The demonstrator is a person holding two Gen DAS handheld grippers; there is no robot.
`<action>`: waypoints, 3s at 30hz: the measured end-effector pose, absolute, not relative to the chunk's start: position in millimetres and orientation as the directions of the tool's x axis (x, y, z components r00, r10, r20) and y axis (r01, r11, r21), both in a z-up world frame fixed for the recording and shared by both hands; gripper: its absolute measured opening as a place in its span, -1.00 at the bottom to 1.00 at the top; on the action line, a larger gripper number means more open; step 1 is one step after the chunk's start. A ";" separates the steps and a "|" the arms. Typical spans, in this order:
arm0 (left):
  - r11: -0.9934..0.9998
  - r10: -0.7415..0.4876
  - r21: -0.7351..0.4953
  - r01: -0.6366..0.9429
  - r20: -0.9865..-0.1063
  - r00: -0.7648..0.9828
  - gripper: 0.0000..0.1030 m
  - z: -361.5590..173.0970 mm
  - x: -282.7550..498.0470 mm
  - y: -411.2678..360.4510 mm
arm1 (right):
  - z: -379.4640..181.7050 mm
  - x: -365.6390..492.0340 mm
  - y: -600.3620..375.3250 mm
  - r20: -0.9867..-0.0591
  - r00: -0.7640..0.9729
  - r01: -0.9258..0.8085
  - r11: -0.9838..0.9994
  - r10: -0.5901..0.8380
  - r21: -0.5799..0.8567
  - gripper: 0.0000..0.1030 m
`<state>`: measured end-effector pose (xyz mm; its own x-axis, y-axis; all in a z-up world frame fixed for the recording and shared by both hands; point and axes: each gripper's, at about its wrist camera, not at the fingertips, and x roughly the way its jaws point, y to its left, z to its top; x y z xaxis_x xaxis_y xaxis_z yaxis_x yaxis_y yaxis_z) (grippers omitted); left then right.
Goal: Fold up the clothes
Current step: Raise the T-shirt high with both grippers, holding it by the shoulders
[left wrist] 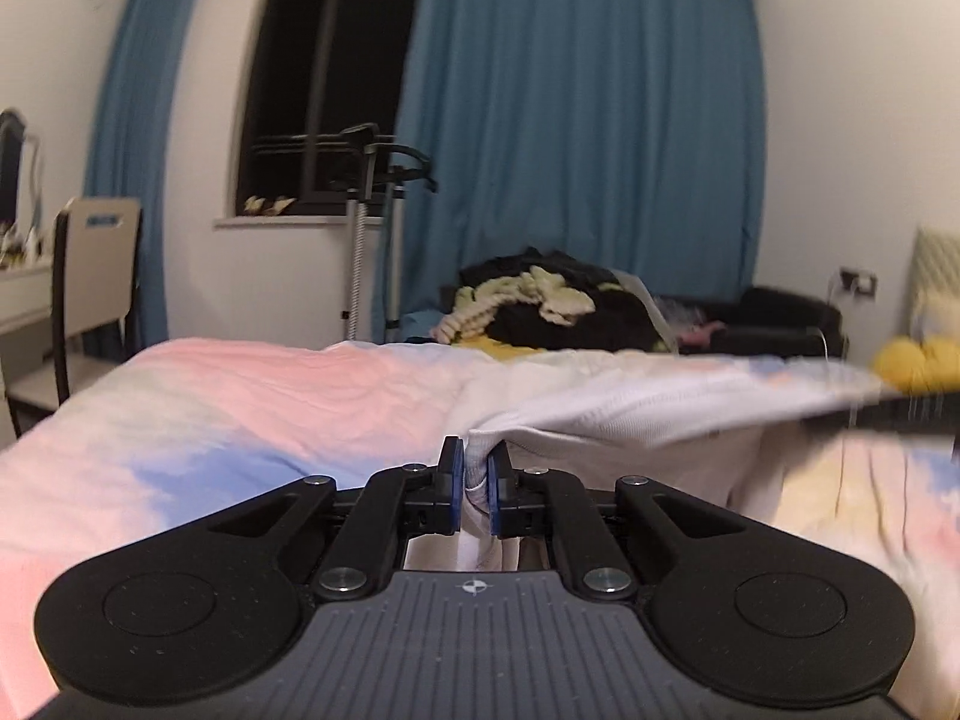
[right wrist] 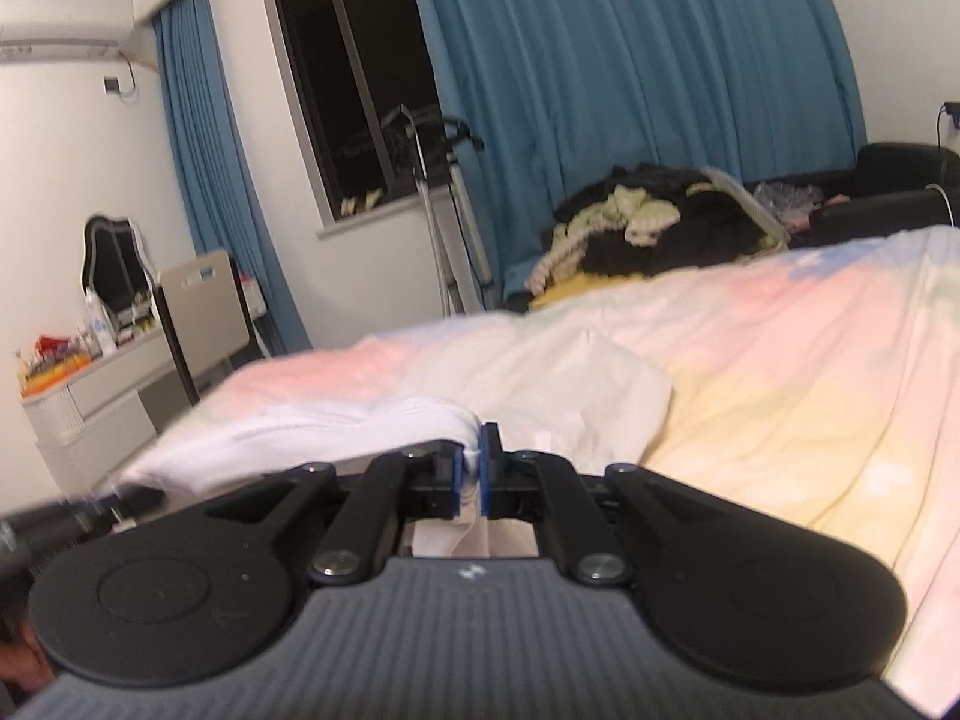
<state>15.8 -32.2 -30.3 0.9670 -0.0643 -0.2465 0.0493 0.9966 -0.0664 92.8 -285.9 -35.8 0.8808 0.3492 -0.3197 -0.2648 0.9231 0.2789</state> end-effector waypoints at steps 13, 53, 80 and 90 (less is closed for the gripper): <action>0.994 -0.047 -0.107 0.019 -0.263 0.964 -0.82 -23.5 11.9 -15.9 | -99.4 103.1 -227.8 -0.579 0.769 -0.344 0.939 0.270 -0.018 -0.76; 0.964 -0.106 -0.239 0.118 0.061 0.992 -0.87 117.0 -41.9 10.7 | 111.0 -10.2 -252.5 0.127 0.912 -0.394 0.919 0.389 0.018 -0.88; 0.993 -0.109 -0.003 0.119 0.382 0.918 -0.86 376.0 -62.1 -23.7 | 431.6 -17.5 -306.2 0.395 0.793 -0.471 0.878 0.464 -0.086 -0.88; 0.996 -0.086 -0.025 0.088 0.089 0.992 -0.86 201.0 147.8 -28.7 | 237.6 187.9 -317.6 0.154 0.895 -0.432 0.900 0.419 0.056 -0.87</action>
<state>147.8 -28.7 201.0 0.9923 -0.0856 0.0894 0.0882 0.9958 -0.0246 187.9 -317.6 237.6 0.8946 0.4195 0.1541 -0.4318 0.9002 0.0559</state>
